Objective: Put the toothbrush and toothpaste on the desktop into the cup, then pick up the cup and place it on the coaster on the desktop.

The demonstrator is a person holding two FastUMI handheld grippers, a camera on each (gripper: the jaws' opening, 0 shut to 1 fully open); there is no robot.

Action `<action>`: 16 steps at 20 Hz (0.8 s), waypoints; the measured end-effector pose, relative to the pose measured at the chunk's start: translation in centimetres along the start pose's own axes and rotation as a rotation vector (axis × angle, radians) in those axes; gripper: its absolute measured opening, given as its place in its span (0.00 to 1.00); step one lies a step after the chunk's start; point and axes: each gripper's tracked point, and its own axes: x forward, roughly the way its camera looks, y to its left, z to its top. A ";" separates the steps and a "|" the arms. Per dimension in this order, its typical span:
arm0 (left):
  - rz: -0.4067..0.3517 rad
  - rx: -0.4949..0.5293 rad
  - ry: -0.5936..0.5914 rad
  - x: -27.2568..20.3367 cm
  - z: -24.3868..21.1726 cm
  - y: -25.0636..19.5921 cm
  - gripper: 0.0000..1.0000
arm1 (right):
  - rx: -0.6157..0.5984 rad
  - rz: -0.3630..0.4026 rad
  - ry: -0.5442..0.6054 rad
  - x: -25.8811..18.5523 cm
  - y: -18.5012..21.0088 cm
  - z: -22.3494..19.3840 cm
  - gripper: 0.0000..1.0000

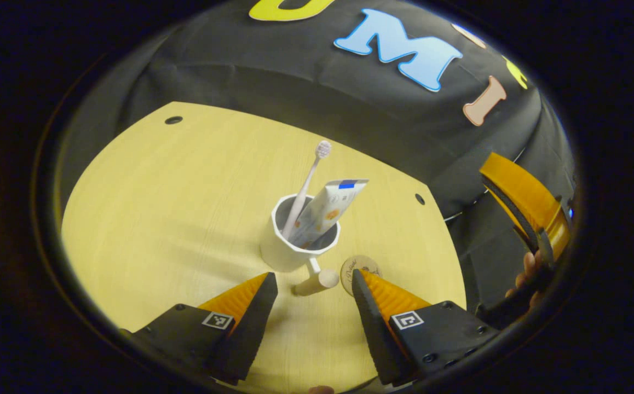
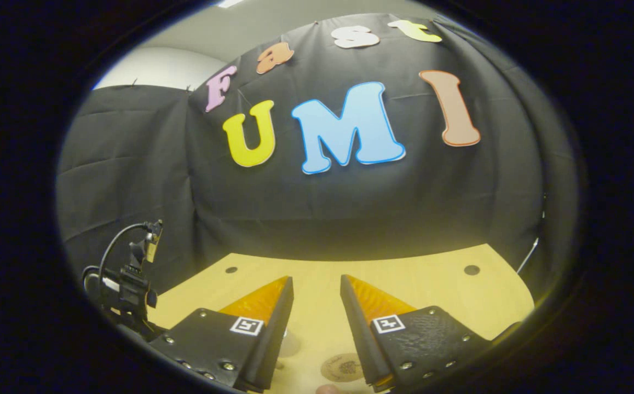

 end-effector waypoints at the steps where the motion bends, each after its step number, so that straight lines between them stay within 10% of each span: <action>1: 0.009 -0.003 0.010 0.4 -0.1 0.0 0.89 | 0.000 -0.023 0.008 -0.4 -1.1 -0.3 0.58; 7: 0.075 0.003 0.070 2.9 -0.7 -0.1 0.90 | 0.019 -0.159 0.060 -1.9 -7.3 -2.5 0.58; 9: 0.100 0.004 0.101 3.6 -1.2 0.1 0.90 | 0.001 -0.202 0.068 -3.5 -8.5 -2.8 1.00; 16: 0.172 -0.012 0.170 5.5 -1.5 0.9 0.89 | 0.076 -0.237 0.120 -4.1 -11.2 -4.6 1.00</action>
